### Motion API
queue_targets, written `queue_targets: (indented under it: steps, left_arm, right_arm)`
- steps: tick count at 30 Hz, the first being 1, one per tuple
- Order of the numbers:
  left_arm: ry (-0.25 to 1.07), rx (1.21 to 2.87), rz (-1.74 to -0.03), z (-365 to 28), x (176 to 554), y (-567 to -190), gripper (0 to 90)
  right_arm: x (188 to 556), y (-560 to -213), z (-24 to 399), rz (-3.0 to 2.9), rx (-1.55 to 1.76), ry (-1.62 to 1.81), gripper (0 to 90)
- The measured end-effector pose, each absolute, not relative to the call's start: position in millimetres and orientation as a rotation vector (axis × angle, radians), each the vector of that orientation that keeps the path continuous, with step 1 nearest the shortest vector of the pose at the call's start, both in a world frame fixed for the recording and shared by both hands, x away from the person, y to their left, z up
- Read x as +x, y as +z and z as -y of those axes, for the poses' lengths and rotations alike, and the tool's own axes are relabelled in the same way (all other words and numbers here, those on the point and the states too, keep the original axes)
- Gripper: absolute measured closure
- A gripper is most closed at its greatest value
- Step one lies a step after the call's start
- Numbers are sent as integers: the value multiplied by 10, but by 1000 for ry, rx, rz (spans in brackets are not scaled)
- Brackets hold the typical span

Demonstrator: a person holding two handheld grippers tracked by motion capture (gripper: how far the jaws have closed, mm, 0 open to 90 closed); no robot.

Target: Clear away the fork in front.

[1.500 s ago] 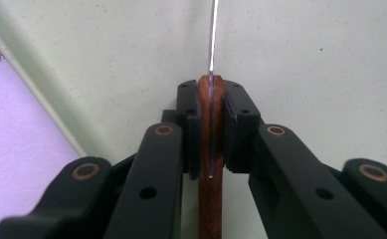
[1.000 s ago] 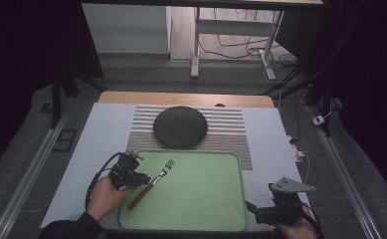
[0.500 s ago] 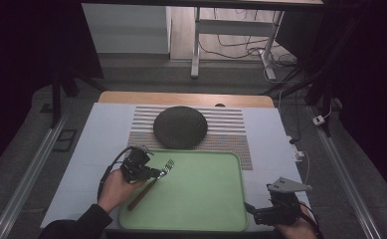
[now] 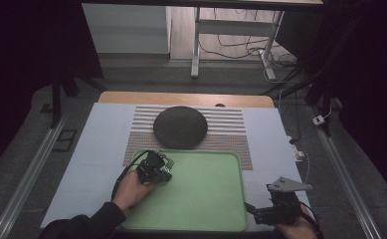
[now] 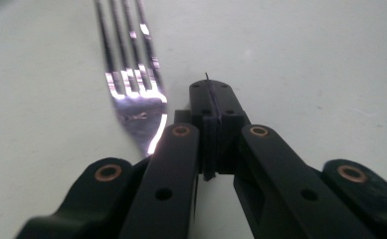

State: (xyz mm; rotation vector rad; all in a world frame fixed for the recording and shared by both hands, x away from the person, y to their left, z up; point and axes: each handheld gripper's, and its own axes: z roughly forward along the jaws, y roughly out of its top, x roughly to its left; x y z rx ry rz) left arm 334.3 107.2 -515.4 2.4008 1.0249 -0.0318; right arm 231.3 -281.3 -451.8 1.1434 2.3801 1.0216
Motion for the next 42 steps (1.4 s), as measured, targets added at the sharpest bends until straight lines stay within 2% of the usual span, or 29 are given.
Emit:
queue_targets:
  steps: [9, 29, 36, 42]
  left_arm:
    - [11, 2382, -1154, -1308, 3443, -5140, 882]
    - [-1, 2312, -1342, -1732, 3556, -5140, 881]
    - [-5, 2306, -1336, -1750, 3560, -5145, 880]
    - [14, 2268, -1290, -1760, 3532, -5088, 725]
  right_arm:
    - [2318, -4520, 2813, -2386, 1146, 1022, 27]
    - [2325, -4521, 2820, -2388, 1159, 1027, 28]
    - [2326, -4523, 2820, -2392, 1154, 1025, 28]
    - [2326, -4521, 2824, -2391, 1158, 1034, 29]
